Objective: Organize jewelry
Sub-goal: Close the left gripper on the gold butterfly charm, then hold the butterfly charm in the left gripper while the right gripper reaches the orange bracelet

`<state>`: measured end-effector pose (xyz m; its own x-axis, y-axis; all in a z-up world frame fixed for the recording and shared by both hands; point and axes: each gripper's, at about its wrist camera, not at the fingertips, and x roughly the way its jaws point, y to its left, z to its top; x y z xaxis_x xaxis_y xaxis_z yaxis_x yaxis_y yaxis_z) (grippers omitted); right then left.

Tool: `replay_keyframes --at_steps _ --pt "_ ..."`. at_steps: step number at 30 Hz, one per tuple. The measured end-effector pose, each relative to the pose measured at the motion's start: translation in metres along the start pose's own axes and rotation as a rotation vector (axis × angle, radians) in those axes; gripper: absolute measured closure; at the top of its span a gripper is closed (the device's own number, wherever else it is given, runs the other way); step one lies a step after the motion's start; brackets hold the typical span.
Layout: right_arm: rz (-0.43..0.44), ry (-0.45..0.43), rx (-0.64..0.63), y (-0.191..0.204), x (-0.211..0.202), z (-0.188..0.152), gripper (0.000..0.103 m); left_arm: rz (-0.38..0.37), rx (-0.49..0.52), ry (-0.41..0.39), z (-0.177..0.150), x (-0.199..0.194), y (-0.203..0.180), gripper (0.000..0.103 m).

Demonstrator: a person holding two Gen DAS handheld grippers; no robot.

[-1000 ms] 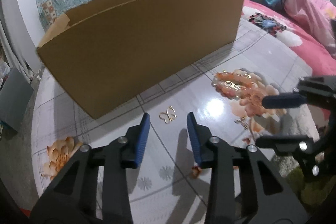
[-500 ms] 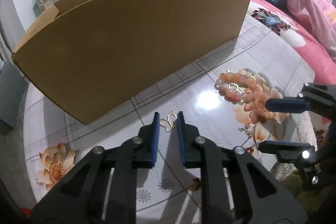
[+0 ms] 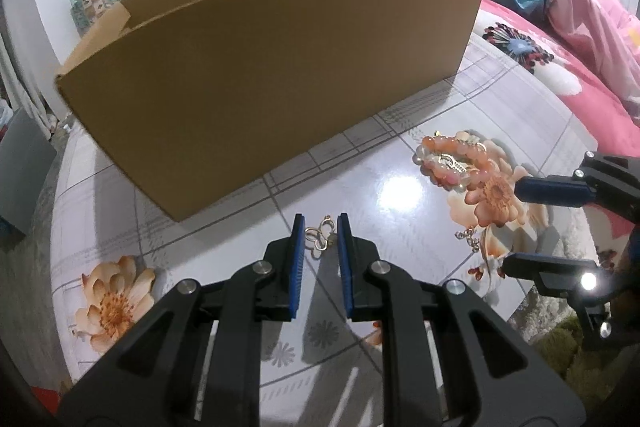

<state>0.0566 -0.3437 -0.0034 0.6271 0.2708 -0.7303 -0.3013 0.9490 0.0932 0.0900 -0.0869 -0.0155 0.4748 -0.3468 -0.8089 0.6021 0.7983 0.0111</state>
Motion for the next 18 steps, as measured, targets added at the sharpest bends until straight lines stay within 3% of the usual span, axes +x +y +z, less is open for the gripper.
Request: replay_keyframes --at_steps 10,18 --pt "-0.018 0.068 -0.073 0.011 0.023 0.007 0.077 0.000 -0.011 -0.034 -0.007 -0.008 0.000 0.088" --pt "-0.024 0.104 -0.096 0.018 0.033 0.015 0.087 -0.001 -0.018 -0.041 -0.009 -0.009 0.004 0.089"
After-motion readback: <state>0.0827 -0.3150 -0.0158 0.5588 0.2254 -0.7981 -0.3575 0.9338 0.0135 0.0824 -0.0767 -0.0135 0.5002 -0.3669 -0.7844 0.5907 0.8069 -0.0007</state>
